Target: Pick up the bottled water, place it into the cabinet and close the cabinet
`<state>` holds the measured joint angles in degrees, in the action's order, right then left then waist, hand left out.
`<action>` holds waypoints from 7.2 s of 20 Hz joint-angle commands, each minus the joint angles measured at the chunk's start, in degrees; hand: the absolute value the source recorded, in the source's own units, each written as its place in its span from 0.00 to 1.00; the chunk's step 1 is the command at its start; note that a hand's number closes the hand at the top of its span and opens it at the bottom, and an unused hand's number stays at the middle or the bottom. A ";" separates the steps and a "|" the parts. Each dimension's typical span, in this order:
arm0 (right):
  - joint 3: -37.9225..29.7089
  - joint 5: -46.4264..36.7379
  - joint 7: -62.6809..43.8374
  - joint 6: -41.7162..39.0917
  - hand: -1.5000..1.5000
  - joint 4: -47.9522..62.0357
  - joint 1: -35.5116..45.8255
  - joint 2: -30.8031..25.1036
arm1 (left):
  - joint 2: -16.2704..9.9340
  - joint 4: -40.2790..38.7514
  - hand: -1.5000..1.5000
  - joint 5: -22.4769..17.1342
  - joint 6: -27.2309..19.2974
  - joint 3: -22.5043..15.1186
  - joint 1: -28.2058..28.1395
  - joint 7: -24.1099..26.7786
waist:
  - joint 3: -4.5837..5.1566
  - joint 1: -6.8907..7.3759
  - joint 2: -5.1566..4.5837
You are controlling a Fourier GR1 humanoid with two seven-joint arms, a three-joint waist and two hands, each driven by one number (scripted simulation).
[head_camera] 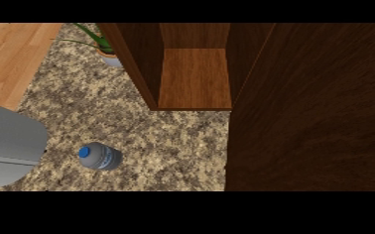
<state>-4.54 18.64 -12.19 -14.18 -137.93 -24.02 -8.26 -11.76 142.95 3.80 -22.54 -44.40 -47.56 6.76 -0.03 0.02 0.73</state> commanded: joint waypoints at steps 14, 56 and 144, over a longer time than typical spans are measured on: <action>-6.31 14.83 -2.21 -2.89 0.00 -11.52 -8.37 -0.62 | -4.35 -1.80 0.00 -7.78 -2.08 13.58 -4.14 6.22 | 0.14 -0.83 -0.07; -9.39 20.71 7.76 -10.74 0.00 -11.39 -18.97 -3.43 | 3.93 -76.79 0.00 -22.98 12.75 43.92 37.64 25.71 | 0.30 -1.66 -0.74; -20.30 32.20 16.21 -17.69 0.00 -1.76 -24.07 -11.11 | 11.76 -106.56 1.00 -26.09 -7.03 31.15 93.89 13.85 | 0.12 -3.35 -1.16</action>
<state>-24.28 44.38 5.48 -30.59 -133.81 -44.88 -20.68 -0.04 42.55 -20.58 -28.79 -14.01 44.21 16.88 0.10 -2.44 -0.37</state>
